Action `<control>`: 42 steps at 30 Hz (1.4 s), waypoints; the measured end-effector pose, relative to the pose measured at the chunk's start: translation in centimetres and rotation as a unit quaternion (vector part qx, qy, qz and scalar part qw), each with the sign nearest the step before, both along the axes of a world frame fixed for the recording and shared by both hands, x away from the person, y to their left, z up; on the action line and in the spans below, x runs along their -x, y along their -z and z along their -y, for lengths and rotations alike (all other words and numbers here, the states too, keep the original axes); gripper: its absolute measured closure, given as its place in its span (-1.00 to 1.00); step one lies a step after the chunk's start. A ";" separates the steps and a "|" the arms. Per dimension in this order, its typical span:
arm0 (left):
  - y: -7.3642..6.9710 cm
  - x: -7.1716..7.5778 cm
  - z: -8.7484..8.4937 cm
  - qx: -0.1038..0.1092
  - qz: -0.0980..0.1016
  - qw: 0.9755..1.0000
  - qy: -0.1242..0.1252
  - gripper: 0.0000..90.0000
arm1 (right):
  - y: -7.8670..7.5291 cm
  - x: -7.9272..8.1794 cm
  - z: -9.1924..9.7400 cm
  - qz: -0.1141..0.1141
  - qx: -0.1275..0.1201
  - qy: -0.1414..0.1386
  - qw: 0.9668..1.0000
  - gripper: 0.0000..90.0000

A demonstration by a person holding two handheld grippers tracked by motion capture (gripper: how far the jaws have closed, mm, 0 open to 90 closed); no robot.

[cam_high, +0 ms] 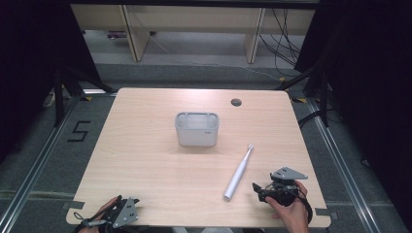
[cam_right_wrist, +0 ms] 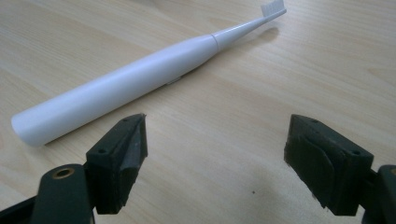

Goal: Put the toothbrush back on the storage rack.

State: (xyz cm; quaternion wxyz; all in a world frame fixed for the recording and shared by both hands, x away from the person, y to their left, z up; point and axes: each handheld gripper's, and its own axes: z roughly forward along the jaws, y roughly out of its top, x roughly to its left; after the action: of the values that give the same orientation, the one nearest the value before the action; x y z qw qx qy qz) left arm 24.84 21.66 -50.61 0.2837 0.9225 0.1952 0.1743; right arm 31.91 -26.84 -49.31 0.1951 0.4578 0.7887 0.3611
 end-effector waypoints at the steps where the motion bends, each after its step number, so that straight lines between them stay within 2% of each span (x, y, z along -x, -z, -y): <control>1: 0.0 0.0 0.0 0.000 0.000 1.000 0.000 -0.64 | -0.1 0.1 -0.2 -0.006 -0.005 0.011 1.000 -0.52; 5: 0.0 0.0 0.0 -0.002 0.002 1.000 0.000 -0.64 | -0.3 0.0 -0.2 0.007 0.002 0.002 1.000 -0.54; 6: 0.0 0.0 0.0 0.000 -0.001 1.000 0.001 -0.64 | -0.4 0.0 -0.5 0.014 -0.002 0.004 1.000 -0.53; 7: 0.0 0.0 0.0 0.000 0.000 1.000 0.001 -0.64 | -0.6 0.1 -0.7 0.011 -0.008 0.008 1.000 -0.49; 12: 0.1 0.0 0.0 -0.001 0.000 1.000 0.001 -0.64 | -1.2 0.1 -1.2 0.022 -0.020 -0.005 1.000 -0.40; 13: 0.1 0.0 0.0 -0.001 0.000 1.000 0.000 -0.64 | -1.2 0.0 -1.3 0.026 -0.017 -0.007 0.999 -0.29; 14: 0.1 0.0 0.0 -0.001 0.000 1.000 0.001 -0.64 | -1.3 0.2 -1.7 0.014 -0.031 -0.007 0.999 -0.21; 15: 0.1 0.0 0.1 -0.001 0.000 1.000 0.001 -0.64 | -1.4 0.0 -1.9 0.030 -0.018 -0.023 0.999 -0.17; 16: 0.1 0.0 0.1 -0.001 0.000 1.000 0.001 -0.64 | -1.5 0.1 -2.1 0.026 -0.023 -0.022 0.999 -0.11; 17: 0.1 0.0 0.0 -0.001 0.000 1.000 0.001 -0.64 | -1.6 0.0 -2.2 0.040 -0.013 -0.026 0.999 -0.05; 18: 0.1 0.0 0.0 0.002 -0.004 1.000 -0.003 -0.64 | -1.7 0.1 -2.4 0.033 -0.021 -0.029 0.999 0.00; 19: 0.0 0.0 0.0 0.000 -0.001 1.000 0.001 -0.64 | -1.9 0.2 -2.6 0.037 -0.018 -0.026 0.999 0.07; 20: 0.0 0.0 0.0 0.000 -0.001 1.000 0.001 -0.64 | -2.1 0.4 -2.8 0.026 -0.024 -0.024 0.999 0.16; 22: 0.1 0.0 0.0 -0.001 -0.001 1.000 -0.001 -0.64 | -2.3 0.3 -3.0 0.042 -0.023 -0.041 0.998 0.28; 25: 0.0 0.0 0.0 0.000 -0.001 1.000 -0.001 -0.64 | -2.5 0.6 -3.4 0.040 -0.017 -0.042 0.998 0.38; 26: 0.0 0.0 0.0 0.000 -0.001 1.000 0.000 -0.64 | -2.5 0.5 -3.5 0.047 -0.014 -0.054 0.997 0.45; 27: 0.0 0.0 0.0 0.000 -0.002 1.000 0.001 -0.64 | -2.5 0.4 -3.7 0.063 0.001 -0.065 0.996 0.52; 28: 0.1 0.0 0.1 -0.002 0.004 1.000 -0.004 -0.64 | -2.6 0.4 -4.3 0.061 0.000 -0.075 0.995 0.63; 31: 0.1 0.0 0.1 0.000 -0.003 1.000 0.002 -0.64 | -2.7 0.3 -4.8 0.066 0.003 -0.086 0.994 0.72; 32: 0.1 0.0 0.1 -0.003 0.004 1.000 -0.003 -0.64 | -2.6 0.2 -5.4 0.068 0.009 -0.097 0.993 0.82; 34: 0.1 0.0 0.1 -0.001 -0.001 1.000 0.000 -0.64 | -2.6 0.2 -5.8 0.060 0.008 -0.101 0.993 0.85; 36: 0.1 -0.1 0.1 0.000 -0.002 1.000 0.001 -0.64 | -2.4 -0.3 -6.7 0.060 0.013 -0.122 0.991 0.94; 40: 0.1 -0.1 0.0 0.000 -0.003 1.000 0.002 -0.64 | -2.3 -0.9 -7.7 0.066 0.021 -0.130 0.989 0.95; 42: 0.1 0.0 0.1 0.001 -0.003 1.000 0.002 -0.64 | -2.1 -1.4 -8.5 0.063 0.027 -0.146 0.987 0.98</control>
State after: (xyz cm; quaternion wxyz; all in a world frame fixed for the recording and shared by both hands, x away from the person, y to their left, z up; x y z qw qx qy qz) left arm 24.89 21.61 -50.72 0.2839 0.9233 0.1945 0.1707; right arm 33.33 -18.32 -47.23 0.2020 0.3091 0.8423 0.3926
